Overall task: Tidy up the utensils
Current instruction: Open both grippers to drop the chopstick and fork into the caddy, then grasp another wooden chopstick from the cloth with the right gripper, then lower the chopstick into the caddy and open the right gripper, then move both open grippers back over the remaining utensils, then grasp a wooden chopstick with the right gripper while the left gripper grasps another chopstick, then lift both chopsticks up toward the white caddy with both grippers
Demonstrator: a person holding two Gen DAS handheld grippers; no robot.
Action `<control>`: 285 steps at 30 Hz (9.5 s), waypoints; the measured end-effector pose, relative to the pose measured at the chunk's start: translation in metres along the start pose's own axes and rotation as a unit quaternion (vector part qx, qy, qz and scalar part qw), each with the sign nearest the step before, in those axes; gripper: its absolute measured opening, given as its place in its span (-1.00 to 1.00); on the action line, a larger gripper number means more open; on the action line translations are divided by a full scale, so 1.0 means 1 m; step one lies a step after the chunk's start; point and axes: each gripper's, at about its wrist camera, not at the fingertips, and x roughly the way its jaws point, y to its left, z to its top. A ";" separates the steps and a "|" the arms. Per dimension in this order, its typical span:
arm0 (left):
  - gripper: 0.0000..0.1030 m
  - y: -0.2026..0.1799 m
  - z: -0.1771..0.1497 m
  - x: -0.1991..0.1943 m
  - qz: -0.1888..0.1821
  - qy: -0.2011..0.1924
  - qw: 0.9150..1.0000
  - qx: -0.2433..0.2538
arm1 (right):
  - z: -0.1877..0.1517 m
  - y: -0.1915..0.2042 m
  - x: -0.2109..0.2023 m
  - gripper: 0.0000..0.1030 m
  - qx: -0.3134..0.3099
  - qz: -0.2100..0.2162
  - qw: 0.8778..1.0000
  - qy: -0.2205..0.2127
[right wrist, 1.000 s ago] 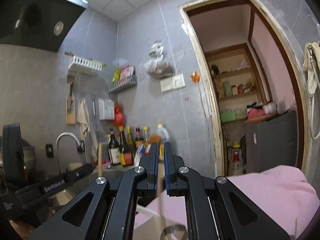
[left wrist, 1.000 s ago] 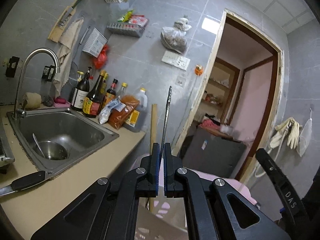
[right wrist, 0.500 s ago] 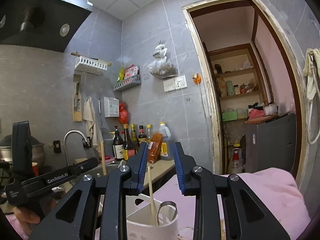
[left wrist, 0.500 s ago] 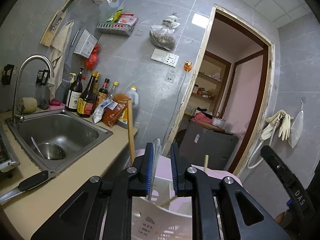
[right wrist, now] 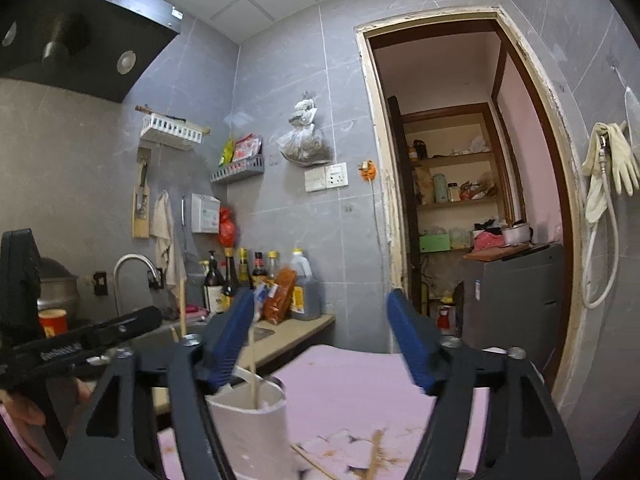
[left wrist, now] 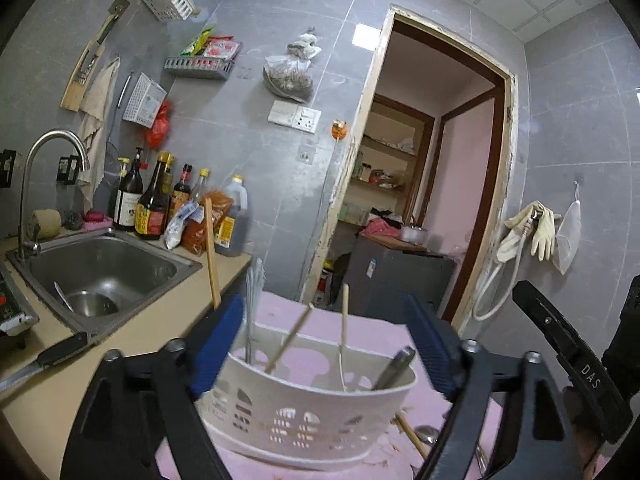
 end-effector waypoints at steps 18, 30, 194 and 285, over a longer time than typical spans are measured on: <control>0.95 -0.003 -0.053 0.004 -0.001 0.064 0.998 -0.004 | -0.072 -0.046 0.041 -0.06 -0.046 0.029 0.965 0.255; 0.95 0.016 -0.049 0.002 0.014 0.071 0.996 -0.046 | -0.129 -0.025 0.101 -0.59 -0.079 0.103 0.900 0.416; -0.84 -0.113 -0.142 0.158 -0.040 0.444 0.892 0.069 | -0.122 -0.170 0.050 -0.83 0.144 -0.110 0.866 0.466; -0.91 0.081 0.017 0.068 0.078 -0.152 0.984 -0.053 | -0.032 0.043 0.092 -0.94 0.059 0.052 0.994 -0.081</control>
